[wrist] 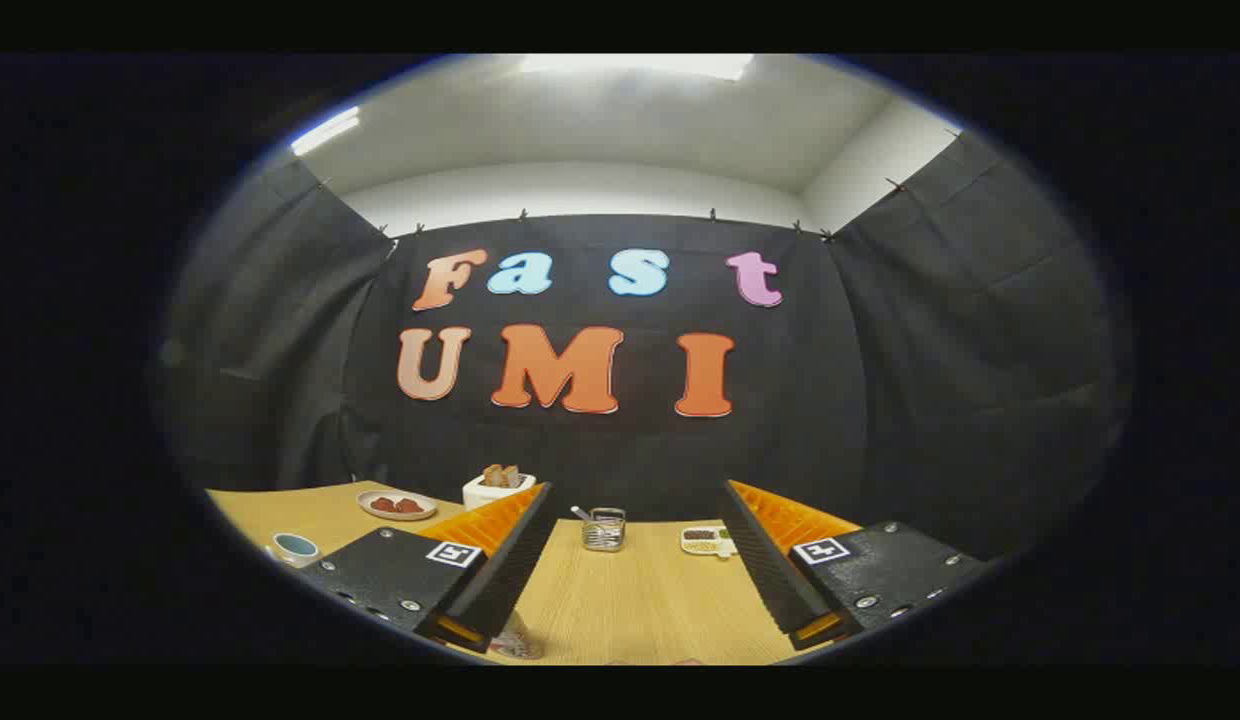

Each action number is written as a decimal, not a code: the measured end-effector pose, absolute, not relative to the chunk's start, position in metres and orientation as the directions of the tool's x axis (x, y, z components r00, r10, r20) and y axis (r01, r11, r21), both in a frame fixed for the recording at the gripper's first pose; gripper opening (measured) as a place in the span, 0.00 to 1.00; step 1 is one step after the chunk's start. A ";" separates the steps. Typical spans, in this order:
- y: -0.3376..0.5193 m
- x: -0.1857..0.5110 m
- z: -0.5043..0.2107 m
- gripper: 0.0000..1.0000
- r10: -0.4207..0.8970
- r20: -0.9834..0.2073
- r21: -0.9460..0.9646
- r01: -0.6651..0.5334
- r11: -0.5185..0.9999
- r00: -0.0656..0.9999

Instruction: Take the bottle from table, then pour the juice into the cup, finally place the bottle on the coaster

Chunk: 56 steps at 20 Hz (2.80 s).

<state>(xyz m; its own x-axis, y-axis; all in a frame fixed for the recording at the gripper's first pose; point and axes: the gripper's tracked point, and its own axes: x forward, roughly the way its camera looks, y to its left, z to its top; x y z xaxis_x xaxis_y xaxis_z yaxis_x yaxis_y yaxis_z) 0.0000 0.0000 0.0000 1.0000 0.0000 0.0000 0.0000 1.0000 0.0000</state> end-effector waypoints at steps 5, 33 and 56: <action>-0.002 0.009 0.004 0.97 0.003 -0.026 0.022 -0.002 1.000 1.000; 0.004 0.007 0.020 0.97 0.044 -0.017 0.043 -0.043 0.998 0.999; 0.098 -0.050 -0.109 0.97 0.323 -0.204 0.064 -0.317 0.946 0.924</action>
